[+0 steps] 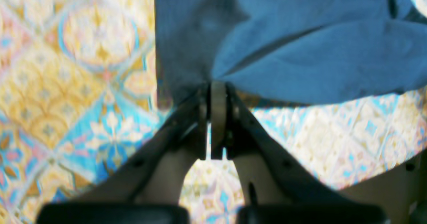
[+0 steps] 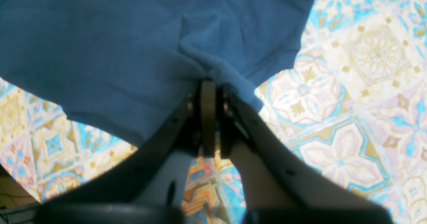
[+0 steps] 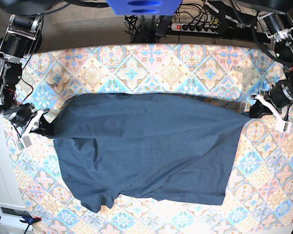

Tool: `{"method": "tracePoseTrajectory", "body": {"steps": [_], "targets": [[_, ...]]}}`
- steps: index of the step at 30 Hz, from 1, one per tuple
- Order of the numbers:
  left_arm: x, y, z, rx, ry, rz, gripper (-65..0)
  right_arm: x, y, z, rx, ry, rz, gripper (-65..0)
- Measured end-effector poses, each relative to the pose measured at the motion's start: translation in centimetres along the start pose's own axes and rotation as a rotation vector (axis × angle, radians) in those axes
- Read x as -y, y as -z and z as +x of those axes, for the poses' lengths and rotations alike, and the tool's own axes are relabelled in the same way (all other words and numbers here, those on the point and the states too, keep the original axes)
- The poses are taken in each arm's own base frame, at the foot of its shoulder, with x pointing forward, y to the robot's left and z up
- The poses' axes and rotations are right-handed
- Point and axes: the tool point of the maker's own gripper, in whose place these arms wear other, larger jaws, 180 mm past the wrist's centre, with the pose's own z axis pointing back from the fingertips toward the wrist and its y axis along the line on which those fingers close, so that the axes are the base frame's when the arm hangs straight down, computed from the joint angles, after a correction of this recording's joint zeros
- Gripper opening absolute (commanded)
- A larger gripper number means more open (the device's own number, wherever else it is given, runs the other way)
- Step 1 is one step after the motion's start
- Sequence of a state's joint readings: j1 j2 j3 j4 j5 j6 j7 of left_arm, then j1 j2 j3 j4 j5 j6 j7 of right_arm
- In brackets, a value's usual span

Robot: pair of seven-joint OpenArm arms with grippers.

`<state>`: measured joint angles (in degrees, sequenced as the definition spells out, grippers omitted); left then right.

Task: Layout the t-shirt on the table in an organized manner, then fold the t-shirt properly
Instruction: 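Lower the shirt flat onto the table and release both grippers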

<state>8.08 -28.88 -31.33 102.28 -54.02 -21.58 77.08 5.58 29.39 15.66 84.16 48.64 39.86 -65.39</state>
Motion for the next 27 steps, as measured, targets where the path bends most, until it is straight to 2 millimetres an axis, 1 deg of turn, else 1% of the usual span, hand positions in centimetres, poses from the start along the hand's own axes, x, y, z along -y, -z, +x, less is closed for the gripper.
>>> {"method": "tracePoseTrajectory", "body": {"steps": [3, 6, 8, 10, 11, 14, 16, 19, 22, 23, 25, 27], "targets": [[-0.6, 0.4, -1.5, -0.027, -0.052, -0.008, -65.0, 0.9, -0.1, -1.6, -0.067, -0.026, -0.052, -64.7], [-2.2, 0.9, -3.9, -0.088, -0.121, 0.012, -64.6, 1.9, -0.3, -3.0, -0.138, -0.056, -0.11, -64.7], [-3.0, 1.2, -5.4, -0.116, -0.169, 0.019, -59.8, 2.6, -0.4, -3.1, -0.156, -0.078, -0.146, -64.7], [-3.8, 1.4, -6.1, -0.107, -0.203, 0.036, -53.8, 3.3, -0.5, -3.7, -0.194, -0.104, -0.186, -64.5], [-3.8, 1.4, -6.4, -0.106, -0.208, 0.037, -51.5, 3.8, -0.7, -4.1, -0.213, -0.111, -0.21, -64.5], [-4.4, 1.1, -7.6, -0.14, -0.195, 0.071, -41.8, 5.7, -2.1, -4.6, -0.241, -0.109, -0.296, -64.4], [-4.6, 1.0, -7.9, -0.153, -0.193, 0.082, -36.1, 7.2, -3.2, -5.0, -0.273, -0.119, -0.363, -64.3], [-4.5, 1.2, -7.2, -0.129, -0.192, 0.072, -31.4, 7.9, -3.7, -5.5, -0.291, -0.106, -0.404, -64.3], [-4.3, 1.4, -6.6, -0.119, -0.191, 0.067, -30.9, 6.7, -3.6, -5.1, -0.27, -0.137, -0.395, -64.3], [-4.4, 1.5, -6.0, -0.106, -0.187, 0.07, -30.9, 6.3, -3.6, -4.8, -0.262, -0.154, -0.391, -64.2], [-4.1, 2.0, -4.0, -0.053, -0.182, 0.057, -30.9, 6.0, -4.0, -4.5, -0.257, -0.182, -0.4, -63.5], [-3.4, 2.6, -1.6, 0.02, -0.187, 0.031, -30.9, 5.8, -4.4, -4.6, -0.264, -0.196, -0.408, -60.2]]}}
